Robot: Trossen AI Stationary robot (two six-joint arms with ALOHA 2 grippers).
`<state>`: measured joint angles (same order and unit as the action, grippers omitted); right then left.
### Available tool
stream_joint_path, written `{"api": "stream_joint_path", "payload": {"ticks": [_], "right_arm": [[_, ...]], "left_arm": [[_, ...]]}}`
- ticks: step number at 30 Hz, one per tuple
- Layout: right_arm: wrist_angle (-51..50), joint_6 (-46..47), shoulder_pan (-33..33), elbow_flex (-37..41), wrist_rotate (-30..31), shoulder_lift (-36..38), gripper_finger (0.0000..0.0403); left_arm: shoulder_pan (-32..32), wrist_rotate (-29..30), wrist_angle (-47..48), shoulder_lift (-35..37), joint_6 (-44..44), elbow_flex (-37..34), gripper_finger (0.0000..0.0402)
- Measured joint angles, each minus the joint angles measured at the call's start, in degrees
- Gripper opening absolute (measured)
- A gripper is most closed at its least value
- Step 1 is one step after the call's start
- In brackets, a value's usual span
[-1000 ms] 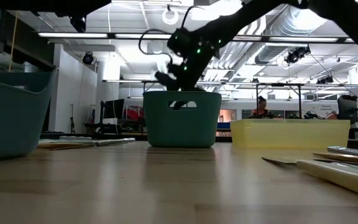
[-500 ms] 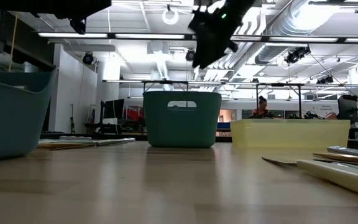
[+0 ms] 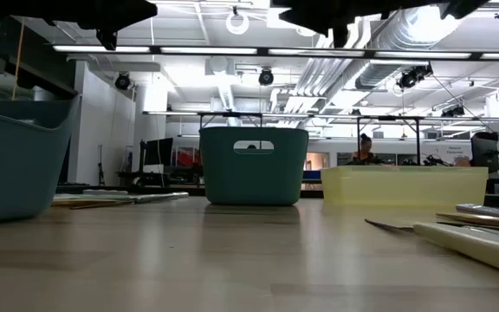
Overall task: Sort silverware by color (type)
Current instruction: Put the yellow knife into the green bin
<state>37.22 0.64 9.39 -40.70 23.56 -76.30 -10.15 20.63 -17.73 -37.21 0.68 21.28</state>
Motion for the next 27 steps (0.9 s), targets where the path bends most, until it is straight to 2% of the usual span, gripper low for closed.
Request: {"api": "stream_joint_path", "payload": {"ticks": [3, 20, 27], "right_arm": [[2.2, -2.6, 0.2, 0.8, 0.0, -0.2, 0.0161], [1.9, -3.5, 0.0, 0.8, 0.0, -0.2, 0.0161], [-0.8, -5.5, 0.0, 0.7, 0.1, -0.2, 0.0161]], "left_arm": [[0.0, 0.0, 0.1, 0.0, -0.1, 0.0, 0.0], [0.0, 0.0, 0.6, -2.6, -2.0, 0.0, 0.0], [0.0, 4.8, -5.1, -4.9, 9.2, 0.0, 0.0]]}}
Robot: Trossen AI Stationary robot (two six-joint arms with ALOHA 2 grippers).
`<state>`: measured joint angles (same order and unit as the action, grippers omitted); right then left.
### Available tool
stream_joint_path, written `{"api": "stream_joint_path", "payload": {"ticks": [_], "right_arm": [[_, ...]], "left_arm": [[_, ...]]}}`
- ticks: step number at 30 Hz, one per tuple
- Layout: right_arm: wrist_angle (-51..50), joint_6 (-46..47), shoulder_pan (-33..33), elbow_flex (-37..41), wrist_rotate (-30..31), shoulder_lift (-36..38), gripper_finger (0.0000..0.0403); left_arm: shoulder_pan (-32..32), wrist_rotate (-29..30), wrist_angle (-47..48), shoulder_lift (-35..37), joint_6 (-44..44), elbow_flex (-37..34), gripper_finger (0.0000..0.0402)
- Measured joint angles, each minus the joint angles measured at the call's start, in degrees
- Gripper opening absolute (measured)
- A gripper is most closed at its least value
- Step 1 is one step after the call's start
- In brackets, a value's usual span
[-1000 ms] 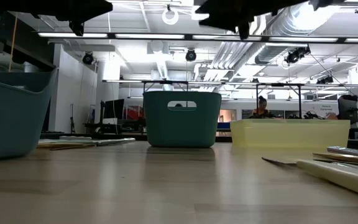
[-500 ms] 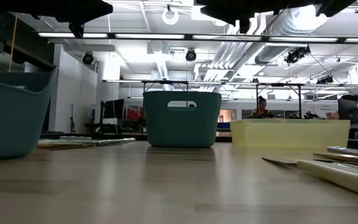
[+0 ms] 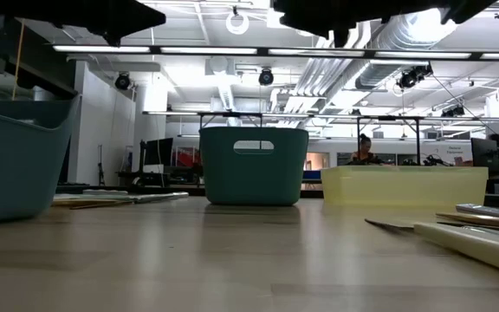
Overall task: Sort silverware by color (type)
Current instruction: Put the yellow knife into the green bin
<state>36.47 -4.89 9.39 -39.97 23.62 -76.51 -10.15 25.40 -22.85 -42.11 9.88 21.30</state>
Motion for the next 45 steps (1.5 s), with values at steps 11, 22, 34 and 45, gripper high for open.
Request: {"api": "stream_joint_path", "payload": {"ticks": [11, 22, 34, 45], "right_arm": [[-9.1, -8.1, 0.0, 0.0, 5.8, 0.0, 0.0161], [-12.7, -7.4, 0.0, 0.0, 6.9, 0.0, 0.0161], [-7.7, 4.9, 0.2, 0.0, 0.7, 0.0, 0.0161], [-8.4, 7.0, -0.6, 0.0, 0.3, 0.0, 0.0161]], "left_arm": [[3.6, 7.5, -1.3, -0.3, -6.2, 0.1, 0.0001], [5.6, 7.7, 4.7, -0.3, -4.8, 0.1, 0.0001], [5.6, 7.7, 9.0, -0.3, -5.3, 0.0, 0.0001], [11.1, 3.8, 45.1, -2.7, -22.6, 12.7, 0.0023]]}}
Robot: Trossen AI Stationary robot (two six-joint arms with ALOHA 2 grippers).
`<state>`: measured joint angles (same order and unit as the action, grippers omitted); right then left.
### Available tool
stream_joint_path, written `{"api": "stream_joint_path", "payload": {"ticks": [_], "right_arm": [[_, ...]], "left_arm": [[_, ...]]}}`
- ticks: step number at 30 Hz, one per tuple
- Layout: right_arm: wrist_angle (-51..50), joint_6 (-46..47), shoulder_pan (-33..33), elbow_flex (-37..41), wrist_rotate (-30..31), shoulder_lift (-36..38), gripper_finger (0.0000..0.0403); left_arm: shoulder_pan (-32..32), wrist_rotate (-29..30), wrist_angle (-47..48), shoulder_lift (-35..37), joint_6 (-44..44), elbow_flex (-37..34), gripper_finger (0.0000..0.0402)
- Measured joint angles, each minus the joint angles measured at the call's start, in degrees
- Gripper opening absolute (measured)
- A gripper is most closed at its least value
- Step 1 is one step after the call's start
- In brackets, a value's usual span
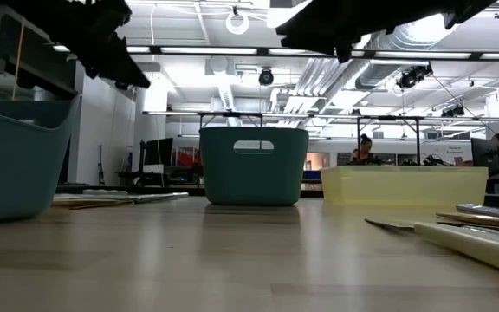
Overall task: Sort silverware by color (type)
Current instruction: Put the yellow knife into the green bin
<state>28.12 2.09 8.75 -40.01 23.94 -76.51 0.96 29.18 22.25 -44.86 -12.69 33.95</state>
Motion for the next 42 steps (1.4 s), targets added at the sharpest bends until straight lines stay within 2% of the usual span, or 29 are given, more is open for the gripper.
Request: {"api": "stream_joint_path", "payload": {"ticks": [4, 7, 10, 13, 20, 42], "right_arm": [[-6.0, 0.5, -1.4, 0.0, 0.0, 0.0, 0.0161], [-11.4, 0.5, -2.6, 0.0, 0.0, 0.0, 0.0161], [-16.3, 1.3, -4.3, 0.0, 0.0, 0.0, 0.0161], [-19.8, 3.7, -6.0, 0.0, 0.0, 0.0, 0.0161], [-23.7, 8.3, -9.1, 0.0, 0.1, 0.0, 0.0161], [-25.6, 9.6, -9.4, 0.0, -0.1, 0.0, 0.0161]], "left_arm": [[3.3, -10.0, 13.3, -4.6, -8.1, 8.2, 0.0064], [4.7, -14.1, 21.8, -9.8, -14.9, 12.1, 0.0097], [5.2, -15.3, 24.5, -15.0, -21.3, 13.8, 0.0126], [5.9, -19.2, 24.9, -20.3, -27.4, 13.9, 0.0143], [6.1, -27.2, 32.6, -31.3, -39.3, 13.9, 0.0143], [5.8, -22.4, 33.1, -46.4, -42.6, 13.9, 0.0136]]}}
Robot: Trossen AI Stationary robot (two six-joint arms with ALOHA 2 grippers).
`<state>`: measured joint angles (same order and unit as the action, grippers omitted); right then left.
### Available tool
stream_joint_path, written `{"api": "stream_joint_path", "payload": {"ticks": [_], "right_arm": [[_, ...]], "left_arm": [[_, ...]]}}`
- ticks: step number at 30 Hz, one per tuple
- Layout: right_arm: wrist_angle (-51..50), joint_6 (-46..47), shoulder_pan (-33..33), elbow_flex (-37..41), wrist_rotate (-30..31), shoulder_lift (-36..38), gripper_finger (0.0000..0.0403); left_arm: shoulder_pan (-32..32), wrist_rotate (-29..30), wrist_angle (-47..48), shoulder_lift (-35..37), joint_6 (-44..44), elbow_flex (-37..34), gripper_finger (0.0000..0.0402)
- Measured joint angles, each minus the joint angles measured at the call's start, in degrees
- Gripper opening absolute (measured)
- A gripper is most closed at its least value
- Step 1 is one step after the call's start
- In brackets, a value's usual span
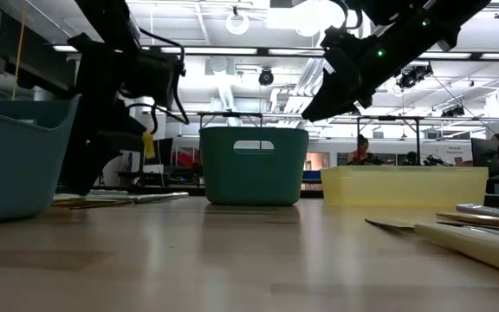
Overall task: Sort silverware by color (type)
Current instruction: Put the yellow knife into the green bin
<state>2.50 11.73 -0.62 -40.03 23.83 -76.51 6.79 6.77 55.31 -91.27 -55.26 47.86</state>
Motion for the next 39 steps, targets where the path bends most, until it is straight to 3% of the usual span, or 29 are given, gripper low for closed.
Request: {"api": "stream_joint_path", "payload": {"ticks": [8, 16, 21, 26, 39], "right_arm": [[-0.1, 0.0, 0.0, 0.0, 0.0, 0.0, 0.0161], [-0.1, -0.1, 0.0, 0.0, 0.0, 0.0, 0.0161], [-0.1, -0.1, 0.0, 0.0, 0.0, 0.0, 0.0161], [-0.1, -0.2, 0.0, 0.0, 0.0, 0.0, 0.0161], [-0.1, -0.2, 0.0, 0.0, 0.0, 0.0, 0.0161]], "left_arm": [[0.8, 3.3, 0.9, -1.5, -0.1, 0.2, 0.0135], [3.5, 6.3, 1.5, 1.7, -0.2, 0.0, 0.0135], [4.1, 5.7, 1.0, 1.7, -0.2, -1.2, 0.0135], [3.0, 1.5, 0.6, 1.7, -2.1, -2.7, 0.0135], [0.0, 1.1, -2.4, 1.8, -4.7, -5.3, 0.0135]]}}
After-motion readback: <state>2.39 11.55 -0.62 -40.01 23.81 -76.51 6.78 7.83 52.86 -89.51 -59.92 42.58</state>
